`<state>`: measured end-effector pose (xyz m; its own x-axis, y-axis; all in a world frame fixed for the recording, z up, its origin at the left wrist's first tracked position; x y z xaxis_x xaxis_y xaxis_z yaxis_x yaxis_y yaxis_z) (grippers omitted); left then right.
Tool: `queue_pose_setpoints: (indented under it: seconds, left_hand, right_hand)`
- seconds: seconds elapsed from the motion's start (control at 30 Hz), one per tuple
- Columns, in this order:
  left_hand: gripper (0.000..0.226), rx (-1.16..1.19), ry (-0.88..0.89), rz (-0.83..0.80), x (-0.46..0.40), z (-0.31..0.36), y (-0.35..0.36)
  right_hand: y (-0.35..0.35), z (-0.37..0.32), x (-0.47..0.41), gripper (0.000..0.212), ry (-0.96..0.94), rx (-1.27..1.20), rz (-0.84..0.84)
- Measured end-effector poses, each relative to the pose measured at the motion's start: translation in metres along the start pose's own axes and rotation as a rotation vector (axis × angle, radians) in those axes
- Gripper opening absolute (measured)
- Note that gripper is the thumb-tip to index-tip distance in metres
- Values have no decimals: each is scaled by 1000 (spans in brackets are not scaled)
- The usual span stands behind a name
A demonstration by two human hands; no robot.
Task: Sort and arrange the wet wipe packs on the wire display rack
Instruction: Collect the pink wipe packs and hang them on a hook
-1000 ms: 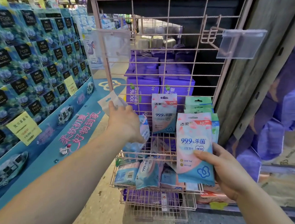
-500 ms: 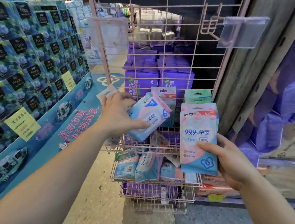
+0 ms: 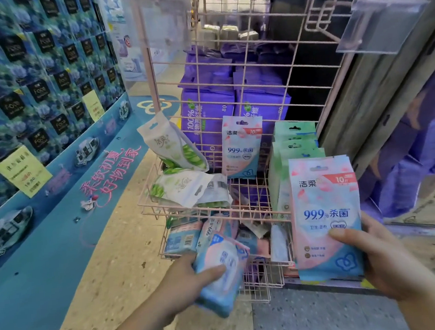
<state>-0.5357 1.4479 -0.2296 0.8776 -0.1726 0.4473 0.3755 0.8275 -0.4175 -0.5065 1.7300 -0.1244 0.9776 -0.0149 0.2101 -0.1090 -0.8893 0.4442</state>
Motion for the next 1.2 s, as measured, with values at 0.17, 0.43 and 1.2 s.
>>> queue_pose_setpoints:
  seconds: [0.17, 0.43, 1.2]
  left_hand:
    - [51, -48, -81, 246, -52, 33, 27]
    - [76, -772, -145, 291, -85, 56, 37]
    - [45, 319, 402, -60, 31, 98, -11]
  right_hand:
    - [-12, -2, 11, 41, 11, 7, 23]
    - [-29, 2, 19, 51, 16, 24, 44]
    - [63, 41, -18, 81, 37, 81, -142]
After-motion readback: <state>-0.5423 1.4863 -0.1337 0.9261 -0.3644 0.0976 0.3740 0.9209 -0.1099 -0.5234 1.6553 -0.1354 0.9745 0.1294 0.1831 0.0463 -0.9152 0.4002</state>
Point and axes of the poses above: each hand's wrist, its own x-axis away from the middle knuckle, its own y-axis out of the palm, z = x × y, the point moved 7 cm from there along -x, towards the middle knuckle, and after that the axes turned 11 degrees about -x, right-handed, at the moved point
